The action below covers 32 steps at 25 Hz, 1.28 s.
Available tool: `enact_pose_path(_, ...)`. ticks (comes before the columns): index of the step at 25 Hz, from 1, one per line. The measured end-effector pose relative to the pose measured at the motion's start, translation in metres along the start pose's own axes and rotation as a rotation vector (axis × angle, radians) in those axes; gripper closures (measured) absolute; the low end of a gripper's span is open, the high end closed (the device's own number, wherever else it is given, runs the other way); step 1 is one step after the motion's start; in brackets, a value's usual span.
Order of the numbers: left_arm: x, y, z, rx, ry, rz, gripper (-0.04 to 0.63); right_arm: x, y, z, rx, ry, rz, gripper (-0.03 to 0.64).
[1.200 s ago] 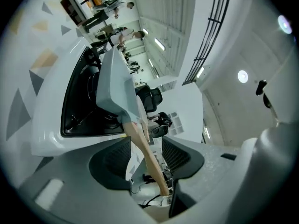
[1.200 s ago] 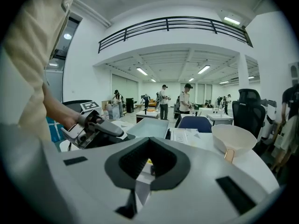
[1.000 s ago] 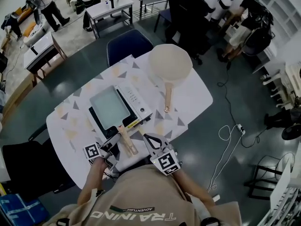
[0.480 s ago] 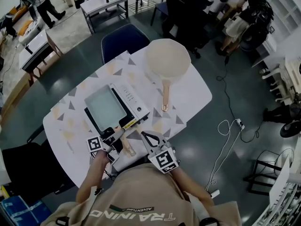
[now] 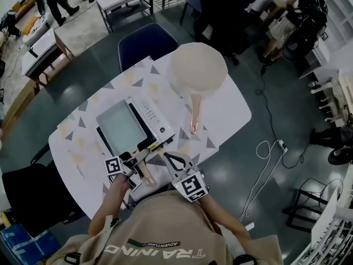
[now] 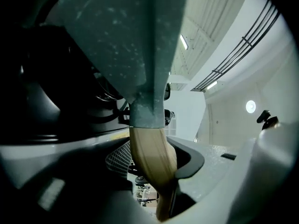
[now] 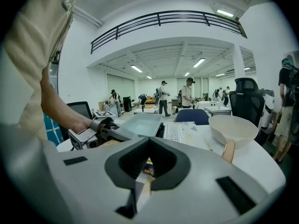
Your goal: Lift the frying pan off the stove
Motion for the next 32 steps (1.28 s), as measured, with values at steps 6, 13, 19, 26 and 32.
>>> enact_pose_path(6,0.004,-0.003,0.004,-0.044,0.022,0.025,0.463,-0.002,-0.013,0.009,0.043,-0.008,0.006,0.621)
enact_pose_path(13,0.004,-0.003,0.006,-0.011,-0.043,0.031,0.500,-0.001,-0.025,0.017,0.097,-0.002,0.015,0.621)
enact_pose_path(19,0.005,-0.002,0.011,0.022,-0.115,0.026,0.483,-0.002,-0.030,0.026,0.135,0.001,0.014,0.621)
enact_pose_path(26,0.007,0.004,0.020,0.033,-0.129,0.050,0.468,0.001,-0.035,0.032,0.165,0.011,0.024,0.621)
enact_pose_path(32,0.008,0.011,0.037,0.020,-0.202,0.060,0.468,0.005,-0.038,0.034,0.185,0.028,0.037,0.621)
Point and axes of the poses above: the fingertips, and each gripper's own axes: y backward along the fingers, z to its right, x out of its top, the point moved 7 cm from there along y, backward along the fingers, and after that the axes turned 4 degrees about x, right-handed, at the moved point
